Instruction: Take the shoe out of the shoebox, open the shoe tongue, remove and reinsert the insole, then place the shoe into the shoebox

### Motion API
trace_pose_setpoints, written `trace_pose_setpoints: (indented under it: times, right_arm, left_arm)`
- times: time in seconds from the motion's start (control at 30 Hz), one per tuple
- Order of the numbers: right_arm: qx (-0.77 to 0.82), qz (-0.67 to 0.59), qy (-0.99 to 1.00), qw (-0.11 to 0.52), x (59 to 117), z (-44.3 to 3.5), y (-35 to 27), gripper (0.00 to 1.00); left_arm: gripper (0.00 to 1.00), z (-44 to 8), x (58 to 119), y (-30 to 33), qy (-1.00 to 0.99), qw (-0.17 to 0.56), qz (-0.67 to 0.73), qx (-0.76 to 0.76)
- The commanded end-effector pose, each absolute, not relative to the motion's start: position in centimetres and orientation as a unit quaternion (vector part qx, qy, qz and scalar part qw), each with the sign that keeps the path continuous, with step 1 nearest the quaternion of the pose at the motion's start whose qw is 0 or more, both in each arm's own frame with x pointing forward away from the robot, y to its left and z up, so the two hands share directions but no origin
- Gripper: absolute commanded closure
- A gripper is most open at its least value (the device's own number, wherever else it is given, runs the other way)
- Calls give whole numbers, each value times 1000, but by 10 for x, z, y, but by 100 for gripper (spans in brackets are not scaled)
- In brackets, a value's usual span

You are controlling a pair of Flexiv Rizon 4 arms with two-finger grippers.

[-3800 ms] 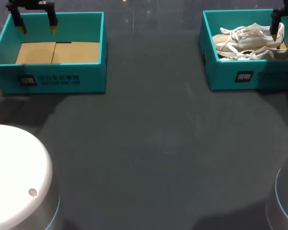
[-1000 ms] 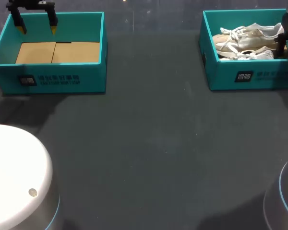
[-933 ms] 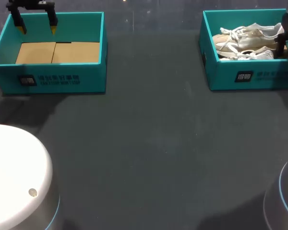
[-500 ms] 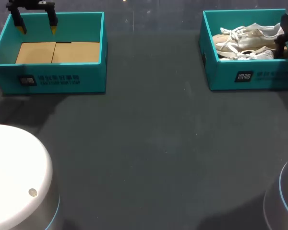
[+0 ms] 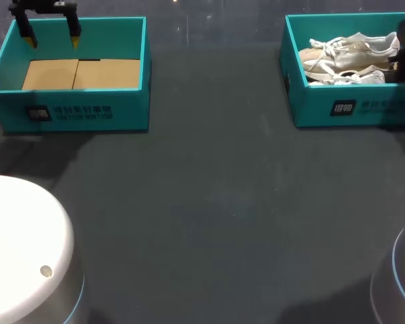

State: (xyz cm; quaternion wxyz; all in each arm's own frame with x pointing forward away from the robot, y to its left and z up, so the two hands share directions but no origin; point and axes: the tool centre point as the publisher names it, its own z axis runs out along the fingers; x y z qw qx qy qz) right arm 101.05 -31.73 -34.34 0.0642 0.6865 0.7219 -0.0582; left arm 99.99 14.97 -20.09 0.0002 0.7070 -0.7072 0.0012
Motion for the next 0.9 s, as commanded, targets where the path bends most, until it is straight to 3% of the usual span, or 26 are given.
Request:
trace_pose_setpoints:
  times: [0.03, 0.2, 0.43, 0.9]
  right_arm:
    - [686, -59, 722, 65, 1009, -343, -316, 60]
    - [687, -61, 721, 65, 1009, -344, -316, 64]
    - [688, -60, 720, 65, 1009, -345, -316, 100]
    - [713, -57, 695, 78, 1010, -330, -320, 100]
  left_arm:
    - [0, -200, 1000, 150, -707, 0, 1, 707]
    - [0, -200, 1000, 150, -707, 0, 1, 707]
    - [0, -200, 1000, 150, -707, 0, 1, 707]
    - [0, -200, 1000, 150, -707, 0, 1, 707]
